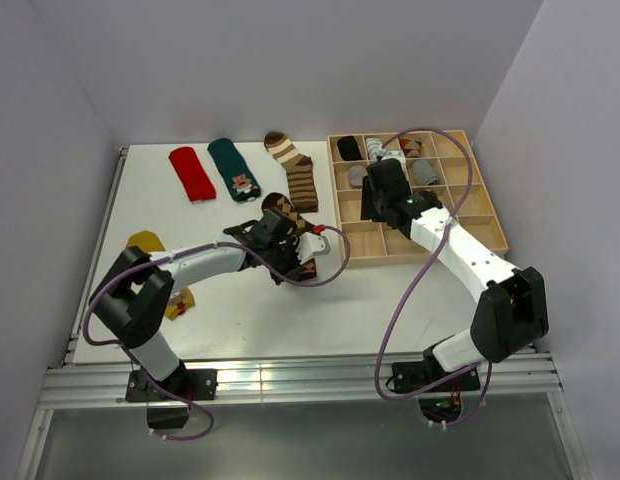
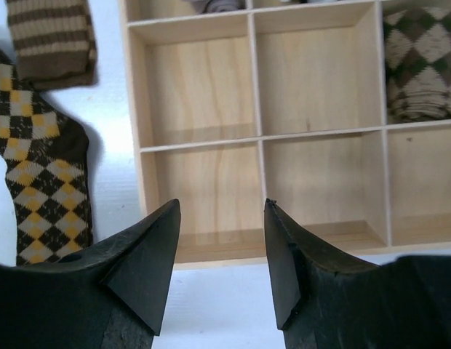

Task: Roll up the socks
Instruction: Roll the sock at the center of the board.

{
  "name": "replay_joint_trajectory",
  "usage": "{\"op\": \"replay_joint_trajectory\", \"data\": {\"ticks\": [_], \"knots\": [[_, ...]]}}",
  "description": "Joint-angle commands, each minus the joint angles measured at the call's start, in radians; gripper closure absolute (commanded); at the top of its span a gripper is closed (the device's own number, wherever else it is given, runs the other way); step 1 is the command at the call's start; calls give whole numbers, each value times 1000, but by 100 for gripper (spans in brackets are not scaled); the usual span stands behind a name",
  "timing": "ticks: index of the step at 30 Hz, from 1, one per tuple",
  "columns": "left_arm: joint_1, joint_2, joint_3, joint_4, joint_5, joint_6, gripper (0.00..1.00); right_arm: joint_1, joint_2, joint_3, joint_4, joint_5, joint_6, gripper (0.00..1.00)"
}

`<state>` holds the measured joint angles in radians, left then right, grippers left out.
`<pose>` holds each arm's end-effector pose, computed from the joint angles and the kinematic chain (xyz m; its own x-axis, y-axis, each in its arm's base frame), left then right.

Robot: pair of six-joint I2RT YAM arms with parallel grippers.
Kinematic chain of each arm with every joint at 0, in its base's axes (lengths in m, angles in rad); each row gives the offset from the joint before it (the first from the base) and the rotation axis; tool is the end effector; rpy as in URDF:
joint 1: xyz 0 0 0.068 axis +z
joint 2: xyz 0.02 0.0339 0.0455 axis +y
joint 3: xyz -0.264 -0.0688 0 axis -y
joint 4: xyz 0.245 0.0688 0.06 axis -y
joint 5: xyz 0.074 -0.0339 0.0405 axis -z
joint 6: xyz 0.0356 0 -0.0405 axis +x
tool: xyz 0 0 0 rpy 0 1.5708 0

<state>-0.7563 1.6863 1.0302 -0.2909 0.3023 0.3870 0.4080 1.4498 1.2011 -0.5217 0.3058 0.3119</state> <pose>0.2431 -0.2439 0.1862 -0.2517 0.7328 -0.6321 0.9466 0.3223 -0.0033 0.2960 0.1163 0.2982 -0.6637 0.0319 -0.7473 0.0248 0.9995 0.0207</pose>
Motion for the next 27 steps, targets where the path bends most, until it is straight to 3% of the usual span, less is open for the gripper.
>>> {"op": "replay_joint_trajectory", "data": {"ticks": [1,8,10,20,27], "knots": [[21,-69,56,-287,240,142,94,46,-57,-40,61,-14,-16,43],[136,-71,125,-706,435,368,92,184,-141,-135,144,-97,-19,44],[152,-39,140,-757,454,407,92,233,-163,-184,179,-125,-14,44],[183,202,215,-824,543,460,92,371,-253,-402,360,-116,73,45],[183,317,344,-849,561,416,92,431,-396,-601,488,-62,136,46]]}}
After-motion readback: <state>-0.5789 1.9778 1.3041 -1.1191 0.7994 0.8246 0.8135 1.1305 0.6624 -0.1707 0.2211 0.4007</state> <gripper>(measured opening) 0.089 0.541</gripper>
